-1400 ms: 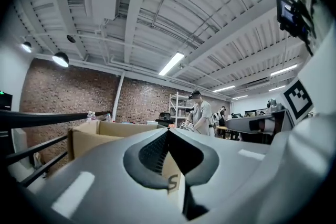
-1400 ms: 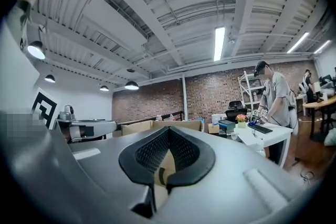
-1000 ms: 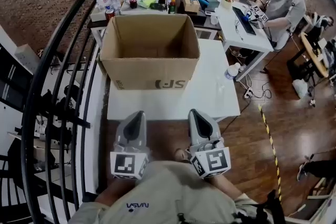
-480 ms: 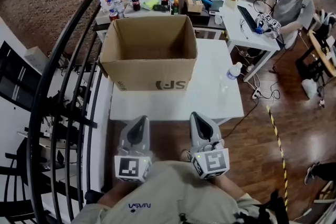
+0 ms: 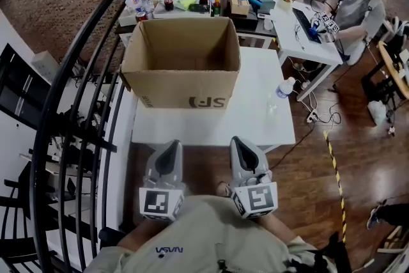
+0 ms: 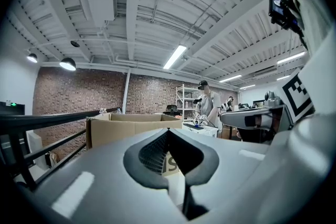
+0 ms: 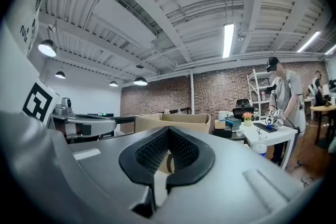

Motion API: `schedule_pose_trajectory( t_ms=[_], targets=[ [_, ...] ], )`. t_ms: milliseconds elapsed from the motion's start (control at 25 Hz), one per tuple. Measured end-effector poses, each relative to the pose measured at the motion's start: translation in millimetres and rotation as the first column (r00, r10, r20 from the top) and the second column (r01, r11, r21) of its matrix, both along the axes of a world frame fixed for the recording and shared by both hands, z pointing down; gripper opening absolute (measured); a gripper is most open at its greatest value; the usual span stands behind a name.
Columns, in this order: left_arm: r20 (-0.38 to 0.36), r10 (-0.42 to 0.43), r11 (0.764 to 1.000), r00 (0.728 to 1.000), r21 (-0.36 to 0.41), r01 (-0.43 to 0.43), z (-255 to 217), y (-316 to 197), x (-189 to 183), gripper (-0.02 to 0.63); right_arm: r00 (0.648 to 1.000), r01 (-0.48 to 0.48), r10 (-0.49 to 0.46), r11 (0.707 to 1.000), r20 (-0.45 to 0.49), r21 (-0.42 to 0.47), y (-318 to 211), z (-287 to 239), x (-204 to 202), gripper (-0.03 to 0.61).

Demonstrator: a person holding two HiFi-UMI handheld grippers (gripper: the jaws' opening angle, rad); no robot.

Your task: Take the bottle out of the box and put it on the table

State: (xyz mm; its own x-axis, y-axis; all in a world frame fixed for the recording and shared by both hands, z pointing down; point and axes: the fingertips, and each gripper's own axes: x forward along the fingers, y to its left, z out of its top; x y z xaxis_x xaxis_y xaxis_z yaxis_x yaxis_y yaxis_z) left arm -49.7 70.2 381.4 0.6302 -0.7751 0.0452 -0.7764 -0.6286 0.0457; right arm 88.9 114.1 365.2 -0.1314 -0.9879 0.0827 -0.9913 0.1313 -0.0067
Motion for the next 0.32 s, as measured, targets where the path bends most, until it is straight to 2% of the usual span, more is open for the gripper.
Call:
schedule_pose_trajectory(
  t_ms=[320],
  targets=[
    [-0.026,0.006,1.000,1.000,0.009,-0.005,-3.1,-4.0,1.7,0.000,1.000,-0.003,0.003,1.000,-0.007,-0.003,-1.5,3.3,0.8,0.000]
  ],
)
